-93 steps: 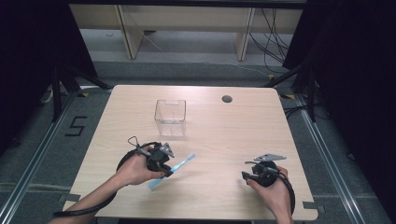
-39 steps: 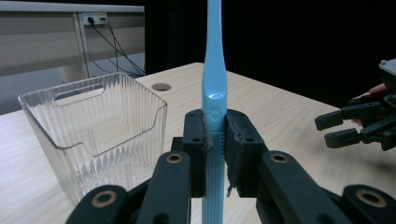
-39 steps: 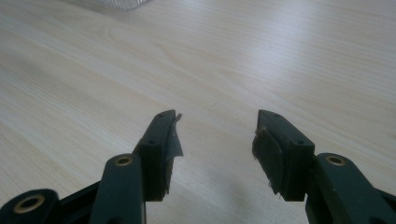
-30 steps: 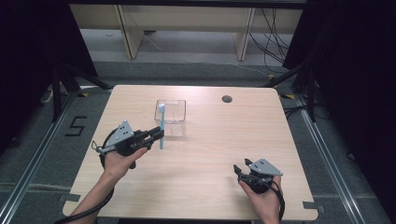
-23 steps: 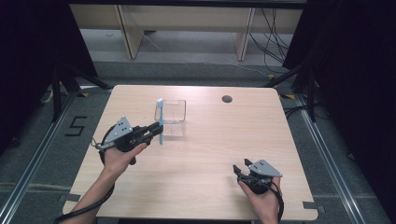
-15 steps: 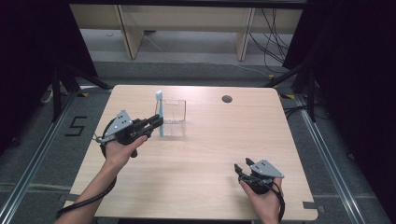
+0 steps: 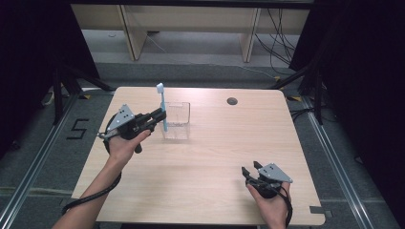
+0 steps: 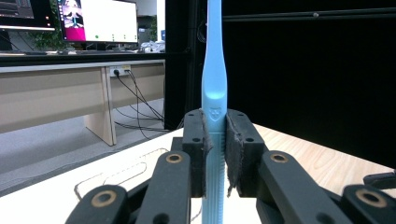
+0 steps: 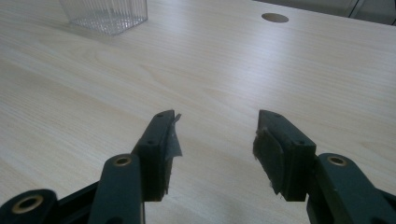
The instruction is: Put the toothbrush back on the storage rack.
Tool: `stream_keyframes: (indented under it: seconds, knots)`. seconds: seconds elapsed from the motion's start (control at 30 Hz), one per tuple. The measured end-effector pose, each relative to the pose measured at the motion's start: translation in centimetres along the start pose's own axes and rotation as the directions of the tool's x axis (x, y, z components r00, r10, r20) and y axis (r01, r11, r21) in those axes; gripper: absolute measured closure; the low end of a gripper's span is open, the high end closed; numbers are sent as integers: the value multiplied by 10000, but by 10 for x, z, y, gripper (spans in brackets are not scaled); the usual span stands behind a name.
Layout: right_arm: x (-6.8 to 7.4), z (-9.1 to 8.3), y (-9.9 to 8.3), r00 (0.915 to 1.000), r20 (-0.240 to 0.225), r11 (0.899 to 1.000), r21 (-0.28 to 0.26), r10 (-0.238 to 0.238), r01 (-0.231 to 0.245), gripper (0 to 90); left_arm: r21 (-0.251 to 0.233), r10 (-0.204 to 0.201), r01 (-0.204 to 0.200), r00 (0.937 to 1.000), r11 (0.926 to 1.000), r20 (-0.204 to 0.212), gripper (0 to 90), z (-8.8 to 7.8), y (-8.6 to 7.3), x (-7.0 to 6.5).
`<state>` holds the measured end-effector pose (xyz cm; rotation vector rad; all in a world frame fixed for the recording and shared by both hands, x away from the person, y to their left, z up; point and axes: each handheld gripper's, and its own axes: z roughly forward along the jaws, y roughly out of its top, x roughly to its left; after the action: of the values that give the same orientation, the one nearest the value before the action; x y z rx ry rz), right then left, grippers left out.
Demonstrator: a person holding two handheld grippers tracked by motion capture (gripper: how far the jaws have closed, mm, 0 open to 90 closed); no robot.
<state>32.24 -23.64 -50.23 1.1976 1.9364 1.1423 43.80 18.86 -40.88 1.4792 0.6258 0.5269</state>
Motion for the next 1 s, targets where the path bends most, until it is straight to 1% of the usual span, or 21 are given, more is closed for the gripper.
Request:
stream_keyframes:
  seconds: [0.1, 0.13, 0.17, 0.2, 0.23, 0.27, 0.47, 0.5, 0.53, 0.57, 0.6, 0.63, 0.77, 0.8, 0.83, 0.87, 0.9, 0.93, 0.97, 1.0]
  knots:
    - [0, 0, 0, 10000, 0, 10000, -28, 0, 0, 486, -28, 3, -3, 10000, 10000, 0, 782, 2, 1, 2]
    - [1, -1, 0, 9998, -32, 9998, 42, 202, -202, 485, -62, 31, -31, 10000, 10000, -39, 782, 4, 1, 5]
    - [2, -1, 0, 9996, -37, 9995, 71, 293, -293, 485, -76, 14, -14, 10000, 10000, -62, 782, 5, 1, 6]
    - [0, -1, 0, 9999, -19, 9999, 11, 154, -154, 485, -73, 23, -24, 10000, 10000, -88, 782, 5, 1, 7]
    - [0, -1, 0, 9999, -19, 9999, 11, 154, -154, 485, -73, 23, -24, 10000, 10000, -88, 782, 5, 1, 7]
    - [-1, 0, 0, 10000, -13, 10000, -29, -24, 24, 484, -102, 20, -22, 9998, 9999, -172, 782, 7, 2, 9]
    - [-1, -1, 0, 10000, 28, 10000, -66, -16, 16, 484, -165, 37, -41, 9997, 9999, -244, 782, 10, 2, 14]
    - [-1, 0, 1, 10000, -38, 9999, -140, 27, -28, 484, -162, 69, -74, 9995, 9998, -293, 782, 10, 3, 16]
    - [-1, -1, 1, 10000, 31, 10000, -97, -8, 9, 484, -201, 46, -52, 9995, 9998, -302, 782, 11, 3, 17]
    - [-1, -1, 1, 10000, -7, 9999, -98, -42, 42, 484, -201, 46, -52, 9995, 9998, -302, 782, 11, 3, 17]
    - [0, 0, 1, 9998, -131, 9999, 1, 159, -159, 484, -224, 85, -93, 9993, 9997, -358, 782, 12, 3, 19]
    - [0, 0, 1, 9998, -131, 9999, 1, 159, -159, 484, -224, 85, -93, 9993, 9997, -358, 781, 12, 3, 19]
    - [1, 0, 1, 9999, -62, 10000, -9, 82, -82, 483, -264, 214, -226, 9987, 9994, -455, 781, 15, 2, 23]
    - [1, 0, 1, 9999, -111, 9999, -14, 103, -103, 483, -279, 217, -231, 9985, 9993, -493, 781, 16, 2, 24]
    - [0, -1, 1, 10000, 32, 9999, -97, -46, 46, 484, -291, 220, -235, 9984, 9993, -513, 781, 16, 1, 25]
    - [-1, -1, 1, 10000, 35, 9999, -130, -63, 63, 484, -304, 245, -261, 9983, 9992, -531, 781, 17, 1, 26]
    - [2, -2, 1, 9995, -28, 9995, 16, 324, -324, 484, -283, 298, -315, 9979, 9991, -570, 781, 18, 0, 27]
    - [0, -1, 1, 10000, 2, 9999, -107, -14, 14, 484, -317, 313, -332, 9978, 9989, -580, 781, 18, -1, 28]
    - [0, -1, 1, 10000, 0, 9999, -93, 55, -55, 483, -289, 334, -352, 9977, 9990, -584, 781, 19, -1, 29]
    - [0, -1, 1, 10000, 13, 9999, -111, 0, 0, 484, -294, 342, -361, 9976, 9989, -606, 781, 19, -2, 30]
